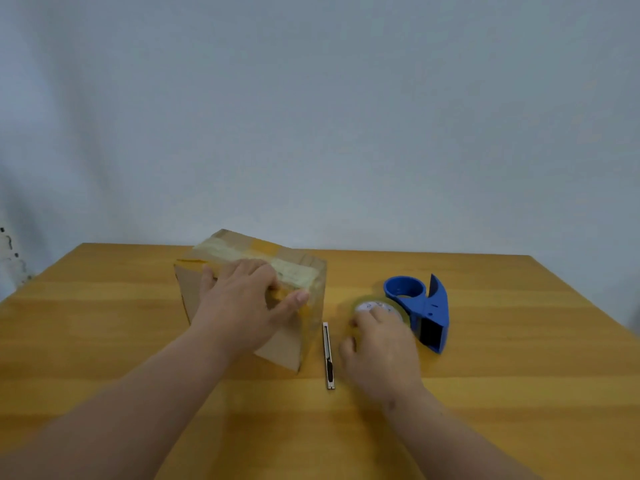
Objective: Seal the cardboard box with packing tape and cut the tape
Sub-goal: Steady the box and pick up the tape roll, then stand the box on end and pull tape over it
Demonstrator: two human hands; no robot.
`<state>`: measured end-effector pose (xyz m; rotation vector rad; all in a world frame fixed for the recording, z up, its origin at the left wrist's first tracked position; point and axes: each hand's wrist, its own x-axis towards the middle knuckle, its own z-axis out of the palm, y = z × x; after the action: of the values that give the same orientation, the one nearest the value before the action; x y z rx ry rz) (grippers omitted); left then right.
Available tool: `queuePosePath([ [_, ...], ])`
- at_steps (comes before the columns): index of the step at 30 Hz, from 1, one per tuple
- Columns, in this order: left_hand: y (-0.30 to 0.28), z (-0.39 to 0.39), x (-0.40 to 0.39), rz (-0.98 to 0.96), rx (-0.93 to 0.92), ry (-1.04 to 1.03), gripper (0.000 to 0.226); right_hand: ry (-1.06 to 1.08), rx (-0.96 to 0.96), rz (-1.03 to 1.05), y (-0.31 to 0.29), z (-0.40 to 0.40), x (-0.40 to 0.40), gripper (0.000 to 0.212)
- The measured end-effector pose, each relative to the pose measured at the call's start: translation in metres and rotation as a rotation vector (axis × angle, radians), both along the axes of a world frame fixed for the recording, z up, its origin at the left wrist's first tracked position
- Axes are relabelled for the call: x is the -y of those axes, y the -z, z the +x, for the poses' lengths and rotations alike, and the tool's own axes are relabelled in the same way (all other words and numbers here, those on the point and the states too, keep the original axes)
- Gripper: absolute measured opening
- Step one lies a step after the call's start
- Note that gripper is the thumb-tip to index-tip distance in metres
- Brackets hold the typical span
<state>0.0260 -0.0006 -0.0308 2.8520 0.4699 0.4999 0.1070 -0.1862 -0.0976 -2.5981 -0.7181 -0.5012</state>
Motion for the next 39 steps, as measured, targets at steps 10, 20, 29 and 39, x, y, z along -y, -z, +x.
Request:
queuePosePath([
  [10, -0.009, -0.016, -0.012, -0.076, -0.084, 0.19, 0.049, 0.101, -0.183, -0.257, 0.013, 0.012, 0.019, 0.044],
  [20, 0.0, -0.037, 0.001, -0.076, 0.232, 0.063, 0.05, 0.062, -0.495, 0.391, -0.013, -0.015, 0.03, 0.008],
  [29, -0.014, -0.055, 0.066, -0.186, 0.19, 0.296, 0.048, -0.205, -0.528, 0.715, -0.046, -0.094, 0.048, 0.004],
  [39, -0.003, -0.093, 0.084, -0.233, 0.364, 0.324, 0.011, -0.257, -0.585, 0.728, -0.04, -0.138, 0.039, 0.006],
])
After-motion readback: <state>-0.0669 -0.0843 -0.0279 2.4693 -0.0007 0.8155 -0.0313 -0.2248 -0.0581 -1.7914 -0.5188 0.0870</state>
